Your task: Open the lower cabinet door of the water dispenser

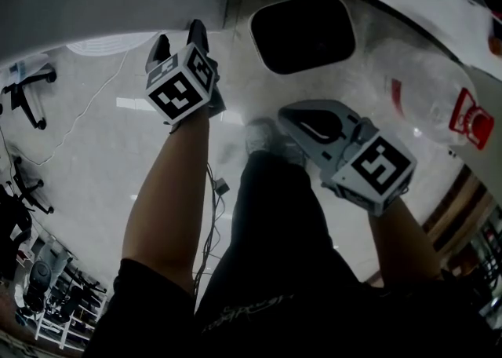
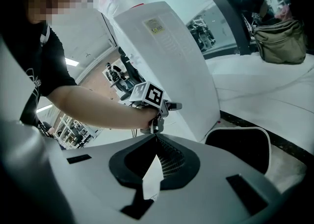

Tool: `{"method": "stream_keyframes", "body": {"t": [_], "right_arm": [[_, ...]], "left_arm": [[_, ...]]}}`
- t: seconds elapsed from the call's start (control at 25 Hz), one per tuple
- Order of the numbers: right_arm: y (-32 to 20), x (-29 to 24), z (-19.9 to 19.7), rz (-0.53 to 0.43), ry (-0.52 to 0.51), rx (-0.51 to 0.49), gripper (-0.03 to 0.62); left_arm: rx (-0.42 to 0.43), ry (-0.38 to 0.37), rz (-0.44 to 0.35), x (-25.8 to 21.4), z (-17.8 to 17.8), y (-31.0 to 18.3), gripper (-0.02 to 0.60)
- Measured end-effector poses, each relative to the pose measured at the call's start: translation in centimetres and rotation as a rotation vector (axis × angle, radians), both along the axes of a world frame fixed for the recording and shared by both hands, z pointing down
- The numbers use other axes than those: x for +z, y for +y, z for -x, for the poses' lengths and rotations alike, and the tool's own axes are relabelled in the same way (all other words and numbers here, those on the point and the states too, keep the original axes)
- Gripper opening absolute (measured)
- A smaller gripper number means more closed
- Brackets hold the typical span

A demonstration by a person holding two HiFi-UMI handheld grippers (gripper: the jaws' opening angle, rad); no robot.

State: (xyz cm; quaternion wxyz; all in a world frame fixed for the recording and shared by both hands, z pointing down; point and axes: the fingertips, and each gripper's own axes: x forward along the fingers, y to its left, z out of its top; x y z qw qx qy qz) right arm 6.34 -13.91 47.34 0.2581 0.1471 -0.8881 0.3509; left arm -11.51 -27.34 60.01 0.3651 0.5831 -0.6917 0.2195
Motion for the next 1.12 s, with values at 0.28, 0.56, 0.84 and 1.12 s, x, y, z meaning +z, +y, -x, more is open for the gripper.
{"method": "stream_keyframes", "body": {"t": [0.28,0.56,0.84,1.12], "right_arm": [[0.2,0.0,-0.4,-0.005,-0.008,-0.003,0.012],[-0.1,0.3,-2.5,-0.017,-0.005,0.008,0.012],[-0.2,0.4,-4.9,-0.033,0.025,0.017,0.012],[0.4,0.4,-5.0,-0.055,0.033,-0.001,0.012]], "left_arm": [[-0.007,-0.1,0.002,0.3,0.8,0.3,0.258],[0.03,-0.172,0.007,0.2,0.8,0.4,0.251],[-0.005,-0.188,0.026,-0.1,0.6,0.6,0.234],[-0.032,-0.161,0.025,0.1,0.7,1.2,0.232]]}}
